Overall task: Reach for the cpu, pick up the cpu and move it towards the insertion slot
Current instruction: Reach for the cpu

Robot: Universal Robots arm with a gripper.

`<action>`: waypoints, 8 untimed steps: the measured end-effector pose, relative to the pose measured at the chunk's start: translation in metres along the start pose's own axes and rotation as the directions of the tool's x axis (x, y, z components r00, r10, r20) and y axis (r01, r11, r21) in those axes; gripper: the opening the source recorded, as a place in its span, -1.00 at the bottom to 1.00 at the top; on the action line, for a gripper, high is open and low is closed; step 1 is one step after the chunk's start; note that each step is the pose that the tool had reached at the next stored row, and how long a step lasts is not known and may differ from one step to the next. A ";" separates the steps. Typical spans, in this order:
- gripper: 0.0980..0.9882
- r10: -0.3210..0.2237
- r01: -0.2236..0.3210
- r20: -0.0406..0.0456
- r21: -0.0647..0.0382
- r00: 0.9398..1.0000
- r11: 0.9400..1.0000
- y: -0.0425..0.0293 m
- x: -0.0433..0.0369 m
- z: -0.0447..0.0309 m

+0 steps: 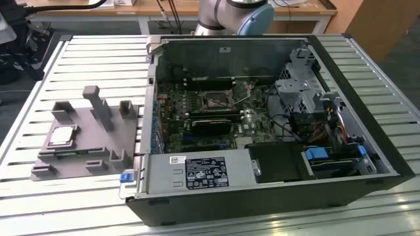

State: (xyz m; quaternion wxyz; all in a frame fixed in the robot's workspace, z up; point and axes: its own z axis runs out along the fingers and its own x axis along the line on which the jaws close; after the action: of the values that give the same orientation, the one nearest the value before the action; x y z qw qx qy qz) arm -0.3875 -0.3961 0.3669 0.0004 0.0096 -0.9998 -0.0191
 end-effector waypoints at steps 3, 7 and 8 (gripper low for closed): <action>-0.98 0.000 0.000 0.000 0.000 1.000 1.000 0.0000 0.0000 0.0000; -0.98 0.000 0.000 0.000 0.000 1.000 1.000 0.0000 0.0000 0.0000; -0.98 0.000 0.000 0.000 0.000 1.000 1.000 0.0000 0.0000 0.0000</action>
State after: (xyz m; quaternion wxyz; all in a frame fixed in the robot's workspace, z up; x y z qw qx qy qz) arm -0.3875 -0.3961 0.3669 0.0004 0.0096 -0.9998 -0.0191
